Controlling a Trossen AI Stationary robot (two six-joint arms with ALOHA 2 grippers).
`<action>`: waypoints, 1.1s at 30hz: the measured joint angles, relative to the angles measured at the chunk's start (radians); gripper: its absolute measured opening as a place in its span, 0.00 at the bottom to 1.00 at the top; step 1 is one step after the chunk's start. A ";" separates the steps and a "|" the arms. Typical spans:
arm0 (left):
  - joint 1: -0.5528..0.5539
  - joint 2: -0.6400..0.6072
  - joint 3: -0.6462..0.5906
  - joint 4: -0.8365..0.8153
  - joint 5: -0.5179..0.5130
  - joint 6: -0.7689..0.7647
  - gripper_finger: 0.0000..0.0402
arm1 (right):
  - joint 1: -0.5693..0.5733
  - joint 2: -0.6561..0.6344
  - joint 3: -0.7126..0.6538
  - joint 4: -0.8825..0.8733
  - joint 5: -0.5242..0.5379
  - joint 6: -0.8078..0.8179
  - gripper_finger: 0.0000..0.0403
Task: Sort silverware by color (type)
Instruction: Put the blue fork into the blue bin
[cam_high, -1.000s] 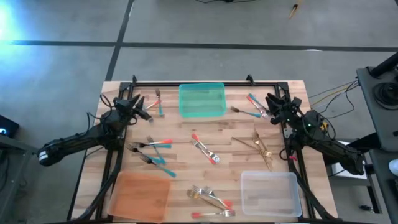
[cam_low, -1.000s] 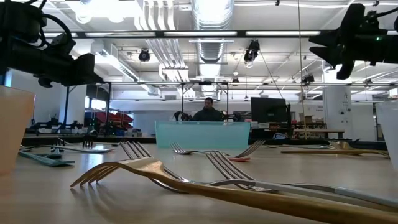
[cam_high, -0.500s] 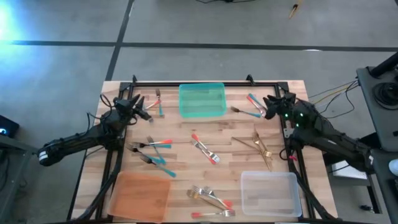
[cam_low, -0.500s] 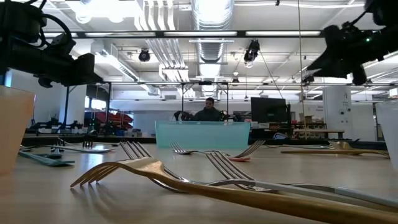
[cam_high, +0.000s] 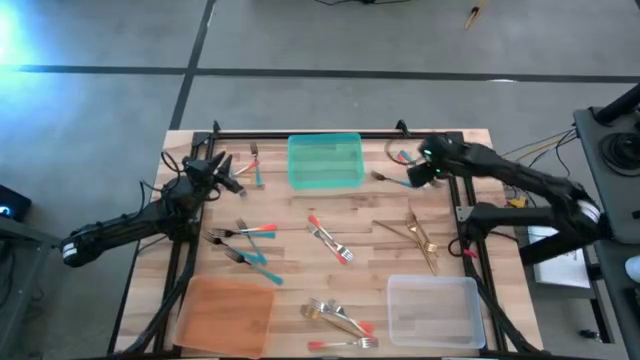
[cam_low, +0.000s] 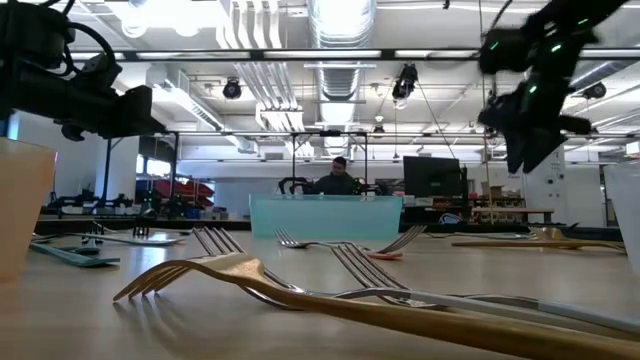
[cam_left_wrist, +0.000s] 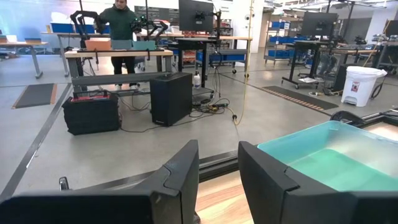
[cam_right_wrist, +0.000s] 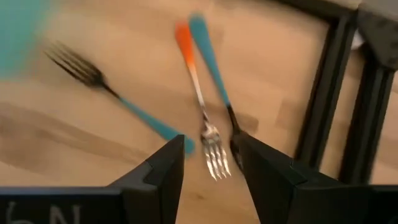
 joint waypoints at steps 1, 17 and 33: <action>0.000 0.000 0.000 0.000 0.000 0.000 0.24 | -0.021 0.043 0.018 -0.022 -0.012 -0.026 0.36; 0.000 0.001 0.000 -0.004 -0.001 0.000 0.24 | -0.232 0.432 0.239 -0.095 -0.160 -0.299 0.36; 0.000 0.001 0.000 -0.002 0.000 0.000 0.24 | -0.233 0.649 0.272 -0.081 -0.157 -0.306 0.36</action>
